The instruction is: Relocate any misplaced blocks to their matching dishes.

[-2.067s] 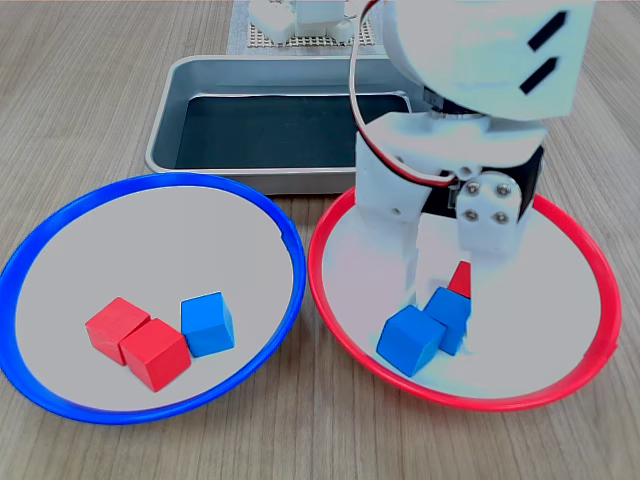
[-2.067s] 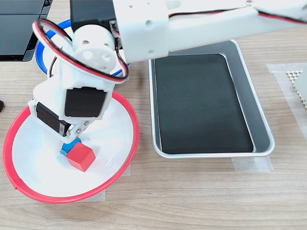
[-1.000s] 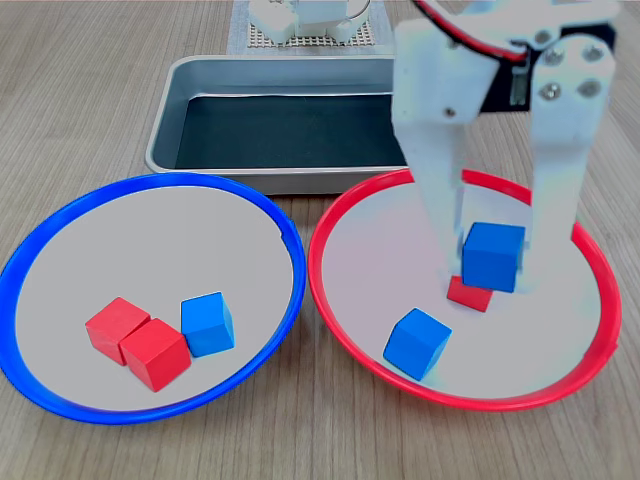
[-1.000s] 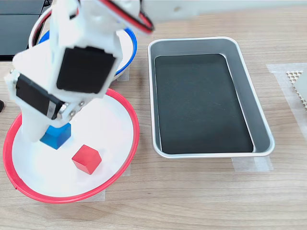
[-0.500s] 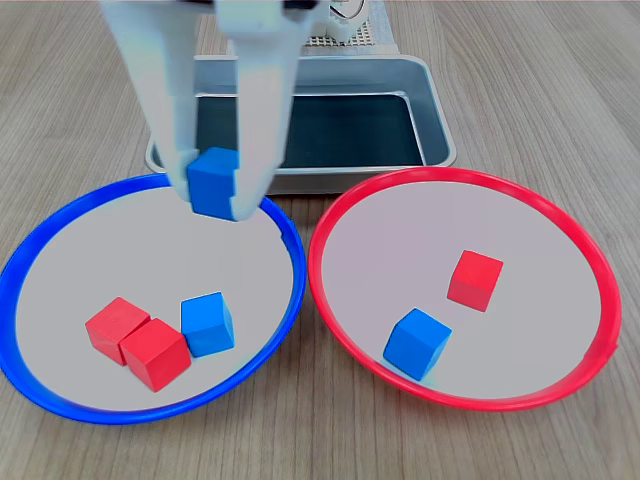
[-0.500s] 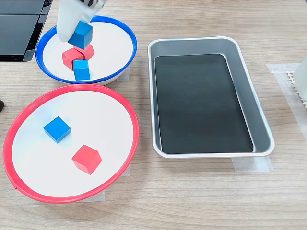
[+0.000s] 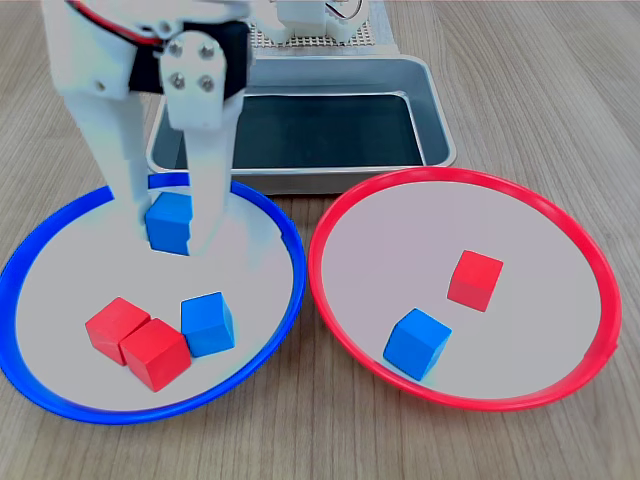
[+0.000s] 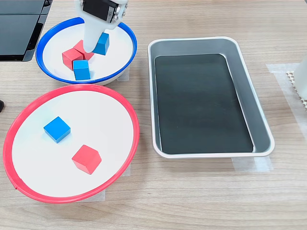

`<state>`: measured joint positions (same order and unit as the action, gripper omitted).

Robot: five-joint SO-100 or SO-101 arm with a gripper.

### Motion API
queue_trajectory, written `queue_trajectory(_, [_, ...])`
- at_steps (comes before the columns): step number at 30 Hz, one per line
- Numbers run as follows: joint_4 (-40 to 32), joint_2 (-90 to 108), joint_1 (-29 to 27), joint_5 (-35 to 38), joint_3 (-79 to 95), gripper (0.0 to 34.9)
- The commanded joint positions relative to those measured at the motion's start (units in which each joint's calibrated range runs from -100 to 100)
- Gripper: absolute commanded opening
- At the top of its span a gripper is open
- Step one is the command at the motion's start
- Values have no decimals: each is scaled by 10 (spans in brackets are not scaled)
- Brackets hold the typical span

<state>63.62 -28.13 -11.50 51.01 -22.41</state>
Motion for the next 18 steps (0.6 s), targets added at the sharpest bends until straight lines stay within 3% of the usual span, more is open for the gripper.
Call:
queue_trajectory(1, [-16, -7, 0, 3, -8, 38])
queue_trajectory(4, [-17, -14, -1, 3, -9, 89])
queue_trajectory(8, [-16, -16, 0, 0, -9, 127])
queue_trajectory(13, [-17, -7, 1, -25, -19, 148])
queue_trajectory(18, [1, 8, -7, -77, -26, 133])
